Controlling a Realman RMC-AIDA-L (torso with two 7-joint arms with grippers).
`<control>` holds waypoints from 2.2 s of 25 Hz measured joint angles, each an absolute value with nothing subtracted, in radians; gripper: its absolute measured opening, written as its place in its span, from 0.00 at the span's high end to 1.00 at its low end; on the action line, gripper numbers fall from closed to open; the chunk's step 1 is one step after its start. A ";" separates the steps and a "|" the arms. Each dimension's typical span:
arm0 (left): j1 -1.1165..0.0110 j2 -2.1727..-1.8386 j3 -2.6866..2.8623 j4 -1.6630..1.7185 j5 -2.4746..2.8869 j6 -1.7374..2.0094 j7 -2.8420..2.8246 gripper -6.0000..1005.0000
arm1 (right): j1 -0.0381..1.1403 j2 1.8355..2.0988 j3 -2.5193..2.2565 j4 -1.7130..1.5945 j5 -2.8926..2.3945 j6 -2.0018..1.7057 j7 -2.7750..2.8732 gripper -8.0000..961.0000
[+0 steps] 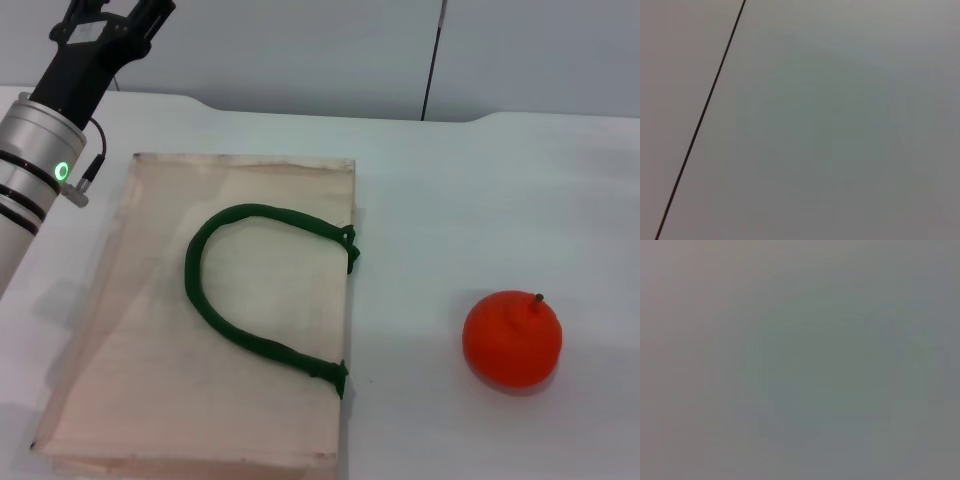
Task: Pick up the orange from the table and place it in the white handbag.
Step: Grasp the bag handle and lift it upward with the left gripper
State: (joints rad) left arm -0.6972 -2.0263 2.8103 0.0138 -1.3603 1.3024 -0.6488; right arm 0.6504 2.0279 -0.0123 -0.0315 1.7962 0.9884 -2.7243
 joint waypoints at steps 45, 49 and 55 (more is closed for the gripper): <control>-0.991 -1.884 2.865 -0.582 -0.031 1.610 -1.782 0.13 | 0.650 2.023 -0.012 -0.038 1.794 0.978 -2.724 0.08; -0.995 -1.902 2.865 -0.581 0.011 1.561 -1.784 0.13 | 0.651 2.023 -0.012 -0.038 1.794 0.978 -2.724 0.08; -0.996 -1.915 2.865 -0.566 0.025 1.494 -1.791 0.13 | 0.649 2.023 -0.012 -0.038 1.795 0.977 -2.724 0.08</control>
State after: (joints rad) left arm -0.9961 -1.9150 2.8654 -0.5655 0.0255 1.4937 -1.7911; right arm 0.6492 2.0232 -0.0123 -0.0380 1.7948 0.9770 -2.7243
